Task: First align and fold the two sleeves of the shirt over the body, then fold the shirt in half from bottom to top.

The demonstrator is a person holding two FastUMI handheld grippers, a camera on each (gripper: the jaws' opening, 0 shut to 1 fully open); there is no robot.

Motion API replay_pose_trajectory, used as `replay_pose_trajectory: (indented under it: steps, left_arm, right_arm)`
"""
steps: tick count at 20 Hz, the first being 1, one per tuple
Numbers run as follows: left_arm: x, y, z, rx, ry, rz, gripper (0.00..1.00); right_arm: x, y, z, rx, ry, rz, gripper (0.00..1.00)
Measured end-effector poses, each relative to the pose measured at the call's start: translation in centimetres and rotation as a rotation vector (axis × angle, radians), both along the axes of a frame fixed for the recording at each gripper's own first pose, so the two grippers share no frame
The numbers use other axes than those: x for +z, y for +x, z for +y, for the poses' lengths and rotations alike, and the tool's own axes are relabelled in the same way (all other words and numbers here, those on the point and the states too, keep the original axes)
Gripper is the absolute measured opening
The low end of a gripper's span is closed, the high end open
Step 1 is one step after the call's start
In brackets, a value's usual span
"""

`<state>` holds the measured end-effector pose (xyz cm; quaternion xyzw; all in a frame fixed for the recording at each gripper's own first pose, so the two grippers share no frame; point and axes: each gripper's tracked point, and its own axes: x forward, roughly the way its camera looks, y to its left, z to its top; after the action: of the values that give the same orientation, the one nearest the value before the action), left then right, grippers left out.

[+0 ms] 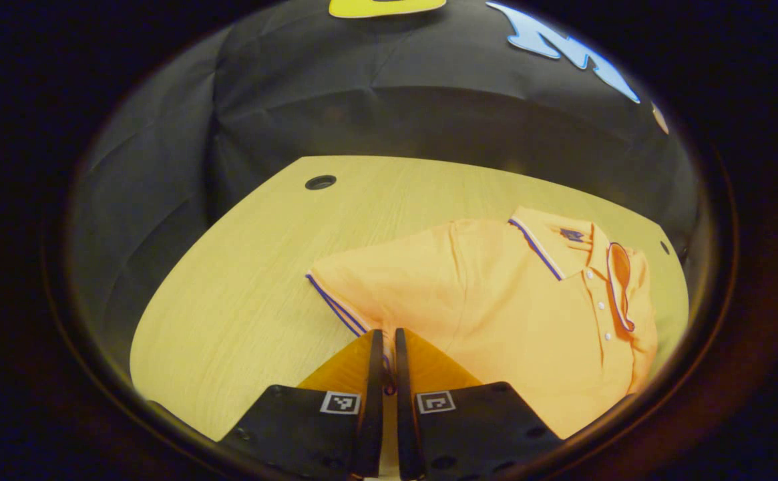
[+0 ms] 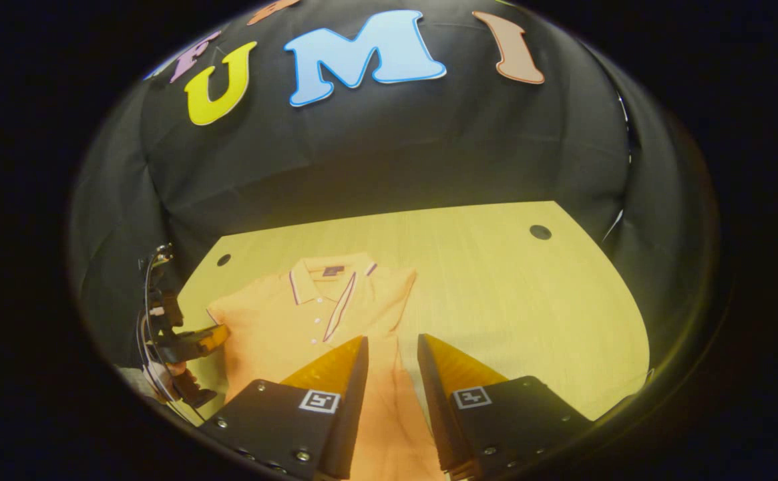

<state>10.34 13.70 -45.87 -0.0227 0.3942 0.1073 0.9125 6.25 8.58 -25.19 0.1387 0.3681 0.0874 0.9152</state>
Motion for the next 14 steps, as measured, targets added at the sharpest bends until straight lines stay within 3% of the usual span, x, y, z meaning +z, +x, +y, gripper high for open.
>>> replay_pose_trajectory:
  steps: [1,2,7,14]
  left_arm:
    - [-0.1,-0.1,0.0,0.000,0.007,0.010,0.16]
    - [0.0,0.1,0.0,-0.008,0.018,0.015,0.09]
    - [1.6,1.1,-0.9,-0.087,0.083,0.022,0.09]
    - [7.5,4.9,-11.3,-0.382,0.130,-0.116,0.09]
  right_arm:
    - [0.0,-0.1,-0.1,-0.005,0.004,0.002,0.47]
    - [0.1,0.0,-0.4,-0.009,0.008,0.003,0.47]
    - [0.3,0.1,-1.3,-0.028,0.018,0.002,0.47]
    - [0.1,-0.3,-1.5,-0.037,0.039,0.006,0.47]
